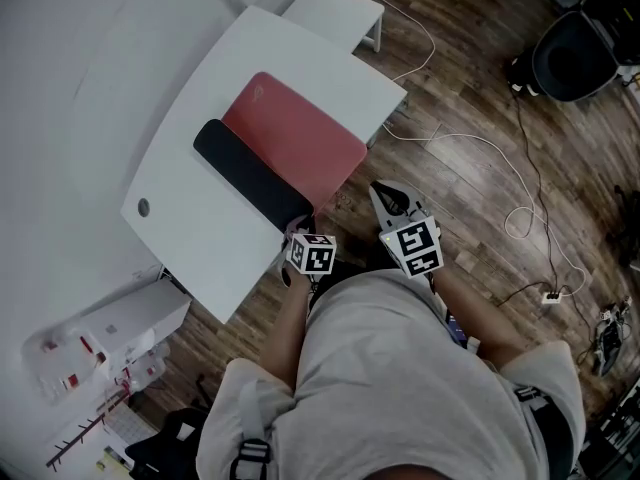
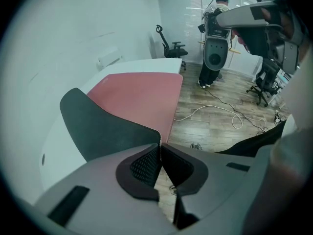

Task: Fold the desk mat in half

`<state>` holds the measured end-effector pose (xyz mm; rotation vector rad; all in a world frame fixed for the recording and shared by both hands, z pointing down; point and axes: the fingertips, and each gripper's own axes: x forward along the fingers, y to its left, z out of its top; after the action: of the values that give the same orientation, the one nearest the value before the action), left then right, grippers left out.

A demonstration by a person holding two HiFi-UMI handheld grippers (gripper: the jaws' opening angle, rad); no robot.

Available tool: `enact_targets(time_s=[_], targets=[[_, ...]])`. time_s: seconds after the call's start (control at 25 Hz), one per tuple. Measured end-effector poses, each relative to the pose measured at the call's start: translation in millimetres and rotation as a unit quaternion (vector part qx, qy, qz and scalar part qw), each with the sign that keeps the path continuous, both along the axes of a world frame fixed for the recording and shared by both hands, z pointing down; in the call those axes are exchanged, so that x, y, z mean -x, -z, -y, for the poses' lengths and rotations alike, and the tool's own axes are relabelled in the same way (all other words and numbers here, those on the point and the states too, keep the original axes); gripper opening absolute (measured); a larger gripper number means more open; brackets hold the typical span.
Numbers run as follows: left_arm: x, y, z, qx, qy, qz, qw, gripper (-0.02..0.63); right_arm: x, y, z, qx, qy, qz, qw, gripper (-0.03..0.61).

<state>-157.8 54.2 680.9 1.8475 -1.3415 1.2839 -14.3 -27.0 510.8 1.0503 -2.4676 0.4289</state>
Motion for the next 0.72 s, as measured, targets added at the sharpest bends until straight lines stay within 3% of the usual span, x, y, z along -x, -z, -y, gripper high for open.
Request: enact_targets(time_s=[0.72], targets=[[-11,1,14,-0.007,0.035,-0.026,0.9990,0.027,7,-6,11,0.009,0.039,0.007,0.999,0.041]])
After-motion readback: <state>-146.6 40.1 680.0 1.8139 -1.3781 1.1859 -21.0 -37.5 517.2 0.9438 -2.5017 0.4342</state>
